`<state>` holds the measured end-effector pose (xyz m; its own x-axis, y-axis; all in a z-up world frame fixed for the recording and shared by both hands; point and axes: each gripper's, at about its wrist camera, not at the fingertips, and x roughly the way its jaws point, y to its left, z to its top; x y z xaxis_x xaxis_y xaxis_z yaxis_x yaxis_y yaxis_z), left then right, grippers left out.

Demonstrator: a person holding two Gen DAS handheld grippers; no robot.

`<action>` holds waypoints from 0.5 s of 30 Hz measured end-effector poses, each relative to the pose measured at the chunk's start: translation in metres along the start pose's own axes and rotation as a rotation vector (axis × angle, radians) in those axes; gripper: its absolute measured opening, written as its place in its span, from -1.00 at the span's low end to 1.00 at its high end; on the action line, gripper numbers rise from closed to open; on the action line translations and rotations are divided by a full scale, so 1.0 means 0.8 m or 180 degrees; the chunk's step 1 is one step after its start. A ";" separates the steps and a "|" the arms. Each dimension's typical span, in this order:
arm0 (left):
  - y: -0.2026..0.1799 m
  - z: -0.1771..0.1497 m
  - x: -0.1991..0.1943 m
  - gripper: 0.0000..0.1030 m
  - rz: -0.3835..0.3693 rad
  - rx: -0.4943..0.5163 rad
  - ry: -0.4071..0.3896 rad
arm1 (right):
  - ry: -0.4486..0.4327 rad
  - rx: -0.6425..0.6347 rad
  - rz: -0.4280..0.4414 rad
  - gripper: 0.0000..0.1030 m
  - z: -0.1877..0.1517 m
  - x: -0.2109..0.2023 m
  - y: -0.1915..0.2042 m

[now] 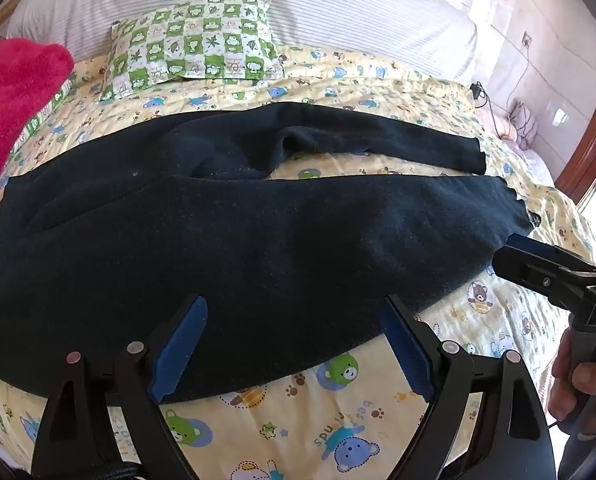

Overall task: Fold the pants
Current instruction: 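Move both grippers toward the waistband of the dark pants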

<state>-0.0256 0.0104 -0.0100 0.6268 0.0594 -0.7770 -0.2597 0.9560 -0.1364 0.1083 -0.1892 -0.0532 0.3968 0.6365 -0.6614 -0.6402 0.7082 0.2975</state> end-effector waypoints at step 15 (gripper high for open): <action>0.000 -0.001 0.003 0.72 -0.0050 -0.0012 0.0020 | 0.0030 0.0026 0.0045 1.00 0.005 0.001 -0.007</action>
<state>-0.0249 0.0102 -0.0123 0.6261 0.0424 -0.7786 -0.2526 0.9557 -0.1510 0.1145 -0.1913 -0.0527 0.3814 0.6437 -0.6635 -0.6403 0.7016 0.3126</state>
